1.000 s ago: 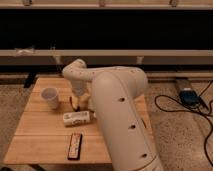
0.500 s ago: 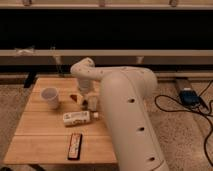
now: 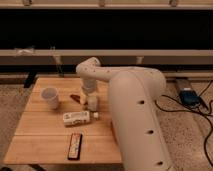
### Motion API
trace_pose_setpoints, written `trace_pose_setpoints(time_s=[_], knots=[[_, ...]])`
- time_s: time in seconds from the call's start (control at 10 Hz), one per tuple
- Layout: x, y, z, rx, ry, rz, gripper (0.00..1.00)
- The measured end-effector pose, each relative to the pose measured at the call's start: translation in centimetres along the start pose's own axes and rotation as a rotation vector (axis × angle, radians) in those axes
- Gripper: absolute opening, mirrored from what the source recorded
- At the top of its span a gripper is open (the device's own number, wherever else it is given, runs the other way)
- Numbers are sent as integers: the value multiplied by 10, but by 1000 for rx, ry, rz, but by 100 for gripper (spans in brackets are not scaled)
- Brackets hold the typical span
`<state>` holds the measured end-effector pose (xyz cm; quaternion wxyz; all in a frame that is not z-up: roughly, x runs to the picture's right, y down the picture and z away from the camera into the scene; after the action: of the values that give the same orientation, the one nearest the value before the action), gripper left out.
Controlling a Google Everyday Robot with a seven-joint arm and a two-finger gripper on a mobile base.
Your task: Place the white sponge in the ceramic bowl
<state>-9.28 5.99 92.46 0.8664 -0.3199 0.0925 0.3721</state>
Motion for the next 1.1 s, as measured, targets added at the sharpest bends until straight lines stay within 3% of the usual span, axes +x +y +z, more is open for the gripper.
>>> trace_pose_setpoints(time_s=[0.8,1.1], knots=[[13,12,18,-7,80,14,77],[18,14,22,-4,104,19,49]])
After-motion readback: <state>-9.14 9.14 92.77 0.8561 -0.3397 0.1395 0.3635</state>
